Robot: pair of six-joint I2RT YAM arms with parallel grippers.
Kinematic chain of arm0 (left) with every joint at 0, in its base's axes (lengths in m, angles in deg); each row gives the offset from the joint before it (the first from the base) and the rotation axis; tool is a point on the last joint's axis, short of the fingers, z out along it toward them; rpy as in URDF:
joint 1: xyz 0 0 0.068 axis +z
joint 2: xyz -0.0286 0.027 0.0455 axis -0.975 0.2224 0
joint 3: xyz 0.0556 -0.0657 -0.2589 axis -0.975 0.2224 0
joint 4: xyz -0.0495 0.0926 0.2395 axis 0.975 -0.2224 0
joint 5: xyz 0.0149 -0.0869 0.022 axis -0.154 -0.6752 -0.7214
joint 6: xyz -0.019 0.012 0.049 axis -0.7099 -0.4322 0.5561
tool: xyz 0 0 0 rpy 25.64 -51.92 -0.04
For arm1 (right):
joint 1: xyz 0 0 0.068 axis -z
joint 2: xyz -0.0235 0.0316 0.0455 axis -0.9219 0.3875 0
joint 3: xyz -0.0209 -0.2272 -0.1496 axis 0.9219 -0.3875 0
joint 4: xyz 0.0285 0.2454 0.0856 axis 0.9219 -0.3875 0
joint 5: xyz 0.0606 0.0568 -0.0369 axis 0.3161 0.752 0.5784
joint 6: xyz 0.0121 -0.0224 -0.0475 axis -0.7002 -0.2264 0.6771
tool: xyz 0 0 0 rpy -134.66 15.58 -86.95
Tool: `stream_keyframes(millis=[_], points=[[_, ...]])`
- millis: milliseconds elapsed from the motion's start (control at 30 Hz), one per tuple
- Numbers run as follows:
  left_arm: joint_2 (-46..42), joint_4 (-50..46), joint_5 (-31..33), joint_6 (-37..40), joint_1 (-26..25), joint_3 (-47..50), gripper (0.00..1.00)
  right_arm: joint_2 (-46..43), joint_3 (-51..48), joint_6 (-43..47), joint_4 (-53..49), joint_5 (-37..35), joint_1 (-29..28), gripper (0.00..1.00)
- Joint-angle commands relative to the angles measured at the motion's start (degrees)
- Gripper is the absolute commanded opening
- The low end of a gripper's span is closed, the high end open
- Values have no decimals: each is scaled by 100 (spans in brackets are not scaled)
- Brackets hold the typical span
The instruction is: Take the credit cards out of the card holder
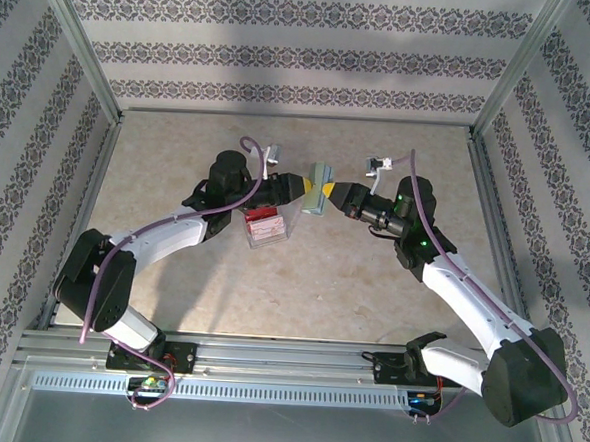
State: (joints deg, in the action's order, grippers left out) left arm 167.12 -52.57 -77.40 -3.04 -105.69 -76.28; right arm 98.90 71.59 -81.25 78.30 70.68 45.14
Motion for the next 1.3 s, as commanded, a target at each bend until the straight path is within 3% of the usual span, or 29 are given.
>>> stream_keyframes(millis=[0,100,300,433,600,733,1133,1267], points=[[146,308,-111,-177,-120,-43,35,-155,255,-37,692,398,-149,16],[158,393,-132,-239,-123,-44,31,-127,263,-39,777,453,-149,18],[97,466,-181,-251,-123,-33,30,35,317,19,607,383,-144,0],[-6,414,-183,-209,-119,-11,31,162,299,-12,660,341,-159,0],[-302,333,-115,-58,-121,57,50,49,256,107,513,39,-115,0],[-466,285,-164,97,-133,-5,56,89,211,39,631,20,-96,0],[-222,343,-260,77,-267,-295,47,338,369,-110,1091,216,-300,3],[-259,370,-274,62,-267,-268,49,304,342,-55,1062,187,-307,0]])
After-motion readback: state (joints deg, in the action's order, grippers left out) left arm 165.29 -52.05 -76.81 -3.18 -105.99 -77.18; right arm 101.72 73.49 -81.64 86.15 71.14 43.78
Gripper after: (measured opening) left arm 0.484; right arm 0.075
